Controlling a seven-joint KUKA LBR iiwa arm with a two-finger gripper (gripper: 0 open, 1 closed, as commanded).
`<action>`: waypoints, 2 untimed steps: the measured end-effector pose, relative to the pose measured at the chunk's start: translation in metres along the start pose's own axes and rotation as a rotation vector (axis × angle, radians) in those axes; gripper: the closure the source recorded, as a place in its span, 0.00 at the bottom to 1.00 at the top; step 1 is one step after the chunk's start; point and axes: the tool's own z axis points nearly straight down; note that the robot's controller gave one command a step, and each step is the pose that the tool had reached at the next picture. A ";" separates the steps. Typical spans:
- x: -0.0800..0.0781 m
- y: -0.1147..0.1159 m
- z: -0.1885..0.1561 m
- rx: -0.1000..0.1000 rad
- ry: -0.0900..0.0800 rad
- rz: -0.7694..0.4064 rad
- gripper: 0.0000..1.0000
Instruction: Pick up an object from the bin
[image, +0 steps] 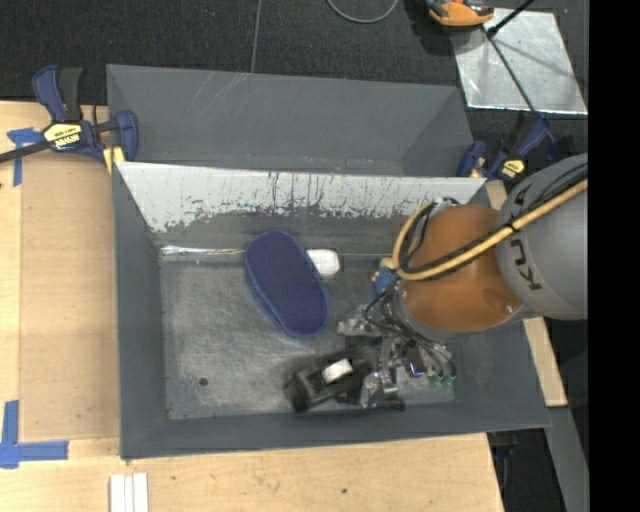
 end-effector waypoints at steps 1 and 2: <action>-0.002 0.001 0.001 0.002 -0.002 -0.031 0.00; -0.007 0.005 0.025 0.003 0.005 -0.047 0.00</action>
Offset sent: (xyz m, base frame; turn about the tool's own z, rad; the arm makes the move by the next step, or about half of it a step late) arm 0.0012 0.0021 -0.0014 -0.0333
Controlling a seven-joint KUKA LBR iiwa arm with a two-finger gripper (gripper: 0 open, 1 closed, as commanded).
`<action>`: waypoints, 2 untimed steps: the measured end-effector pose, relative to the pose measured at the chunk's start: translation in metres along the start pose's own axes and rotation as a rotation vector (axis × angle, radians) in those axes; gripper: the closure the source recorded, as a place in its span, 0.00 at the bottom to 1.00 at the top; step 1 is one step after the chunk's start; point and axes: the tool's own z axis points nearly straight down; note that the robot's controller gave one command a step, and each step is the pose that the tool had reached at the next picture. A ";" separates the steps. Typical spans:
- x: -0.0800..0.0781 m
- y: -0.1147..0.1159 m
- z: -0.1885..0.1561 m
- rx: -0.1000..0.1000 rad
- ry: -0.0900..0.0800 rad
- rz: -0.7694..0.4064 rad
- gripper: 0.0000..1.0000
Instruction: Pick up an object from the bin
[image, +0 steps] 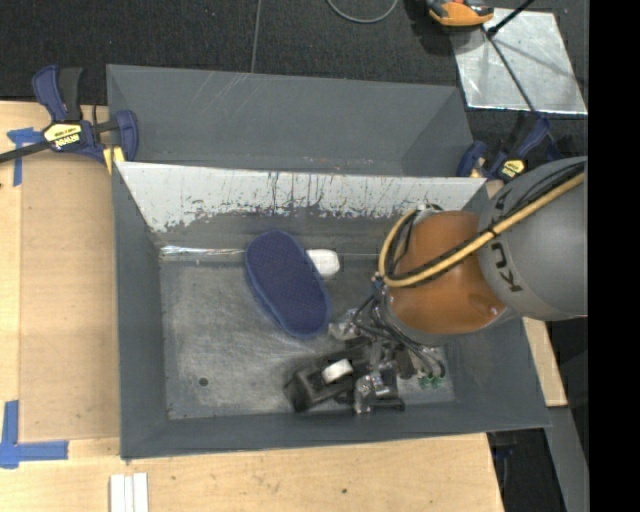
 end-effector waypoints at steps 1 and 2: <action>0.000 -0.001 -0.002 -0.001 0.001 -0.001 0.00; -0.002 -0.001 -0.004 0.001 -0.004 -0.003 1.00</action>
Offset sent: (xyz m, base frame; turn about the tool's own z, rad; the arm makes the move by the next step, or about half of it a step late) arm 0.0000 0.0000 0.0000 0.0000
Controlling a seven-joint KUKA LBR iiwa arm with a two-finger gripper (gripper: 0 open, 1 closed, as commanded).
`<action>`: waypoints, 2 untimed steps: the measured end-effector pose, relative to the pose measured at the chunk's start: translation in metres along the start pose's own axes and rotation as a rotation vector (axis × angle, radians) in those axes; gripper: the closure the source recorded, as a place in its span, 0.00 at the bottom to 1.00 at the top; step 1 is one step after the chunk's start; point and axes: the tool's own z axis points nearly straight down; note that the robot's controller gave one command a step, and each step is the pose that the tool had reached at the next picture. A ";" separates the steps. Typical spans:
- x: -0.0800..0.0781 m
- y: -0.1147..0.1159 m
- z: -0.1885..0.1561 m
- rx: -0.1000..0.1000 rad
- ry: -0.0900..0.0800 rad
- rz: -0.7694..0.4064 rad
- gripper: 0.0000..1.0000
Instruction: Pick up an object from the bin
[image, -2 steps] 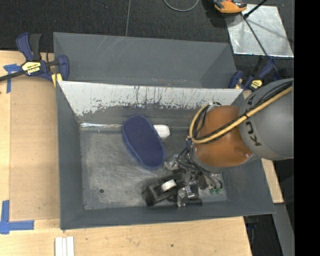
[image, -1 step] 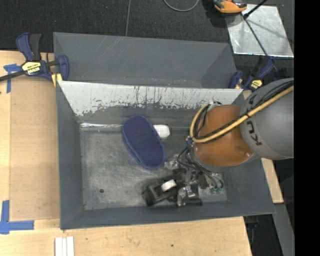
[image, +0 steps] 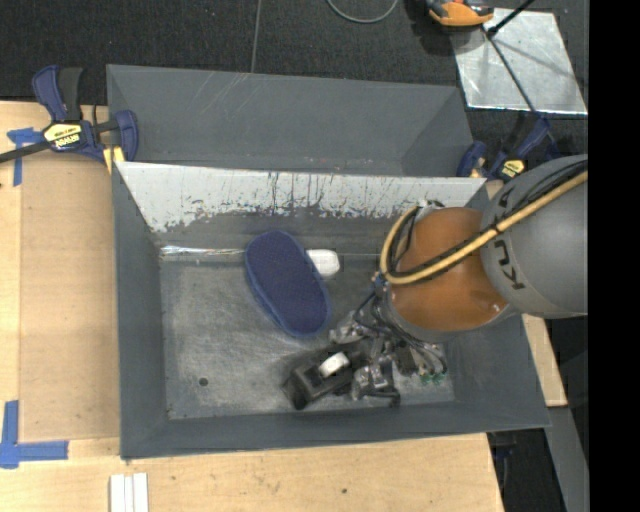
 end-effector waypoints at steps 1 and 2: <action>0.000 0.000 -0.041 -0.002 0.004 -0.001 1.00; -0.001 -0.001 -0.097 -0.001 0.002 -0.001 1.00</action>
Offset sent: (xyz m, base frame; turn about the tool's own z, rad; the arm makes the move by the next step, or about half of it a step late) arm 0.0001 -0.0001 0.0408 0.0000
